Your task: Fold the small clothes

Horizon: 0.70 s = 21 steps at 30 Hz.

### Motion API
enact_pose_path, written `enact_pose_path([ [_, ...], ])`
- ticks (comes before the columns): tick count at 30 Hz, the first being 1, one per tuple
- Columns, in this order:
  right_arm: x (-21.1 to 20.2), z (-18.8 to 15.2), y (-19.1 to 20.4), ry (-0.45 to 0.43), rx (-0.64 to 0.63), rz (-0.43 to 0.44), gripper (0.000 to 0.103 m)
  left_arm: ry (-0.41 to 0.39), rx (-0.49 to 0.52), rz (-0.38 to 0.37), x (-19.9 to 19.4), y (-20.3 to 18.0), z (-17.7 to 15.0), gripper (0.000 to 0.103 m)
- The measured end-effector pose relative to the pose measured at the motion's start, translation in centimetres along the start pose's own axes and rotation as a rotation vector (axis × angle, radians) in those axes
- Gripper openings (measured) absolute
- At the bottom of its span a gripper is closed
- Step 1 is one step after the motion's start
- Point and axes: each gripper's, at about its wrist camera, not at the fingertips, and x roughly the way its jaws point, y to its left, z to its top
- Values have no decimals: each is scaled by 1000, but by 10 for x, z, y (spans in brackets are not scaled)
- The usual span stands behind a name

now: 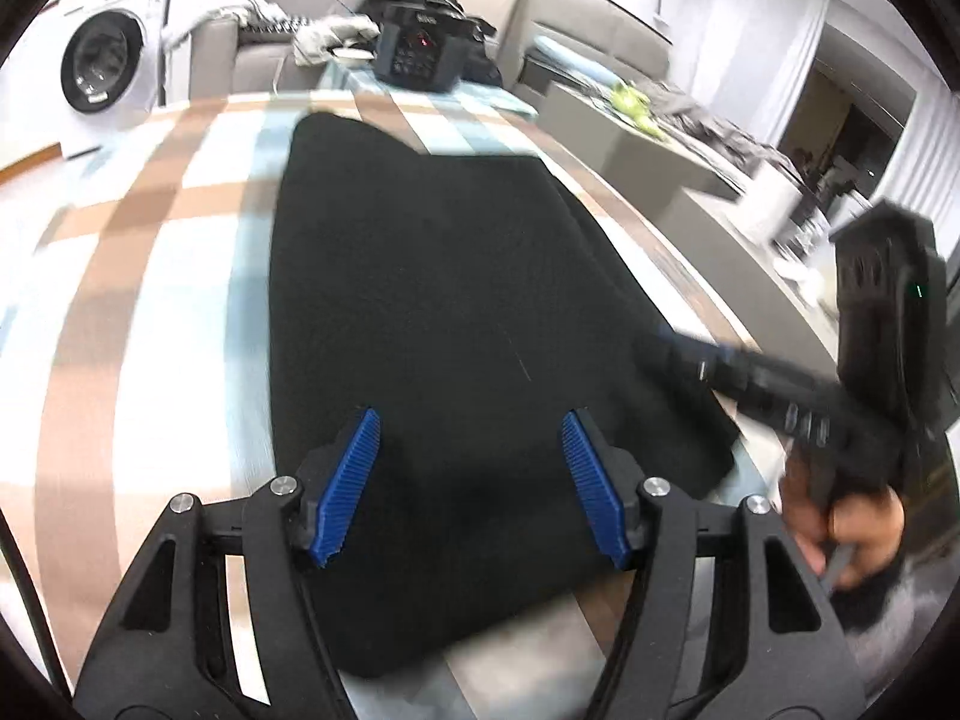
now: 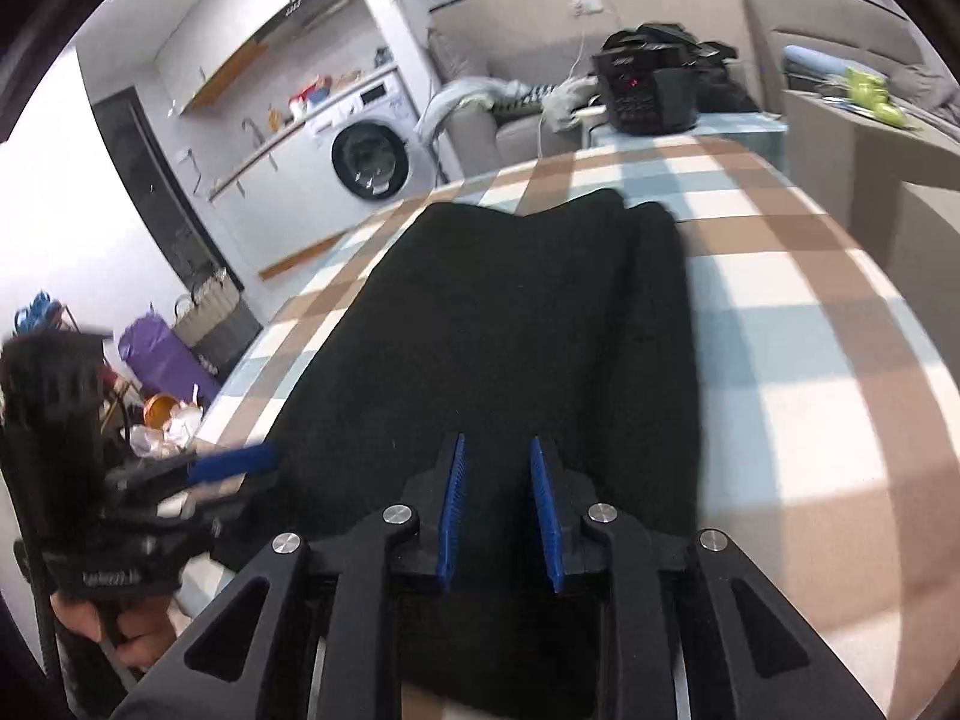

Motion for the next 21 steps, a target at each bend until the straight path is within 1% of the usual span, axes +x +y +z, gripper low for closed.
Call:
enact_pose_path([
  [1,12,5,3,34,-14,-20,23,-4,-6,16,6,5,9,61],
  [2,18,8,5,45,-30,-27,23,-11,-12,26,13,11,19,61],
  [4,31,9,7,62,-80,-49,23,-9,-17,18,25,20,32,61],
  [5,35,9,6,78,-94,-49,23,13,-21,7,35,26,37,61],
  [6,35,9,6,74,-101,-45,23,41,-20,4,44,30,40,61],
  [8,32,9,3,83,-118,-43,22,100,-30,22,59,42,39,60],
  [9,29,9,0,81,-122,-47,22,90,-17,13,57,44,38,60],
  [13,20,10,-4,78,-94,-33,22,91,-13,13,50,51,37,61],
  [16,18,14,-4,65,-68,-36,23,85,-11,20,47,51,44,61],
  [19,25,25,-7,58,-20,-48,24,62,17,32,54,43,59,61],
  [21,31,29,-6,63,1,-52,24,77,13,41,72,42,72,61],
])
